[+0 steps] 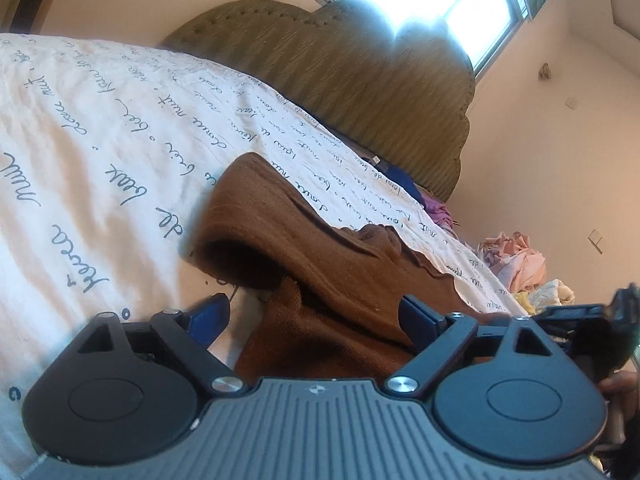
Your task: Fold small clothes
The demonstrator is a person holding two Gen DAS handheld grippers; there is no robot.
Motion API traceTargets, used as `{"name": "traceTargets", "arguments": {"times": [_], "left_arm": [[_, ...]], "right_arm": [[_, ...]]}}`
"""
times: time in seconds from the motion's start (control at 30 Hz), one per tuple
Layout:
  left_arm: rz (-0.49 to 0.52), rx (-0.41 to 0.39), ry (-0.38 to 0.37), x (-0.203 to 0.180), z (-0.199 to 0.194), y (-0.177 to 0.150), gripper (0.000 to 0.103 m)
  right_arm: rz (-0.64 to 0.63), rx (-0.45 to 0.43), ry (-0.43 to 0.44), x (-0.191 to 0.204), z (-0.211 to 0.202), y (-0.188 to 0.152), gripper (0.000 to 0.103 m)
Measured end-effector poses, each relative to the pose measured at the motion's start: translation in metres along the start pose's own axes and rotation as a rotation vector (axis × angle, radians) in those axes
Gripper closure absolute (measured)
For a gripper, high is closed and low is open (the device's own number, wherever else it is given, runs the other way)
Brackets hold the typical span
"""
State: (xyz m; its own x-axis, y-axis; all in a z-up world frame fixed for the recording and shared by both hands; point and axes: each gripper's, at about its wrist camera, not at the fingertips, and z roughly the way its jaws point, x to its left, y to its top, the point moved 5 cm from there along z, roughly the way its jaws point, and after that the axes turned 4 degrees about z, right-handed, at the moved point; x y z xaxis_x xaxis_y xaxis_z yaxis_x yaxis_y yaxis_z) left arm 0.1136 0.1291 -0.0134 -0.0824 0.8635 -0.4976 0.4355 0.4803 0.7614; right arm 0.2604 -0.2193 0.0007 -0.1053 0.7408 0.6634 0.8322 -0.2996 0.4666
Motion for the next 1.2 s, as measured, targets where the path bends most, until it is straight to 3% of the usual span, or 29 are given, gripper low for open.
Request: {"name": "traceTargets", "arguments": {"times": [0.1,0.2,0.33,0.4,0.5,0.63,0.67,0.73,0.8,0.87,0.93,0.97,1.07,1.2], "left_arm": [[-0.007,-0.008,-0.009,0.001,-0.002,0.0,0.01],[-0.016,-0.009,-0.02,0.001,0.0,-0.001,0.009],[-0.02,-0.006,-0.03,0.002,0.0,-0.002,0.007],[-0.022,-0.003,-0.03,0.002,0.0,-0.003,0.007],[-0.024,0.005,-0.013,0.002,-0.001,0.0,0.007],[-0.021,-0.055,-0.013,0.002,-0.012,0.031,0.007],[-0.028,-0.07,-0.008,0.002,-0.01,0.045,0.006],[-0.034,-0.076,-0.012,-0.002,0.005,0.078,0.007],[0.031,-0.017,-0.031,-0.013,0.036,0.106,0.008],[0.123,0.118,-0.082,-0.026,0.079,0.12,0.023],[0.13,0.278,-0.066,-0.028,0.12,0.117,0.038],[0.124,0.331,-0.057,-0.027,0.136,0.114,0.038],[0.178,0.376,-0.023,-0.033,0.163,0.11,0.038],[0.349,0.423,-0.035,-0.06,0.19,0.099,0.042]], "right_arm": [[0.01,-0.05,0.011,-0.015,-0.04,0.013,0.093],[0.071,-0.083,-0.087,-0.058,-0.066,0.024,0.093],[0.136,-0.059,-0.239,-0.113,-0.071,0.021,0.093],[0.148,-0.042,-0.222,-0.12,-0.066,0.015,0.092],[0.205,-0.077,-0.232,-0.122,-0.066,0.015,0.082],[0.157,-0.352,-0.361,-0.102,-0.105,0.022,0.042],[0.107,-0.413,-0.329,-0.089,-0.111,0.021,0.041],[-0.003,-0.399,-0.208,-0.062,-0.102,0.016,0.041],[-0.065,-0.304,-0.156,-0.044,-0.075,0.007,0.042],[-0.126,-0.234,-0.163,-0.034,-0.039,-0.002,0.043],[-0.128,-0.2,-0.199,-0.038,-0.014,-0.011,0.043],[-0.133,-0.191,-0.204,-0.041,-0.006,-0.017,0.042],[-0.188,-0.255,-0.192,-0.043,-0.002,-0.032,0.042],[-0.211,-0.291,-0.162,-0.047,-0.004,-0.039,0.039]]}}
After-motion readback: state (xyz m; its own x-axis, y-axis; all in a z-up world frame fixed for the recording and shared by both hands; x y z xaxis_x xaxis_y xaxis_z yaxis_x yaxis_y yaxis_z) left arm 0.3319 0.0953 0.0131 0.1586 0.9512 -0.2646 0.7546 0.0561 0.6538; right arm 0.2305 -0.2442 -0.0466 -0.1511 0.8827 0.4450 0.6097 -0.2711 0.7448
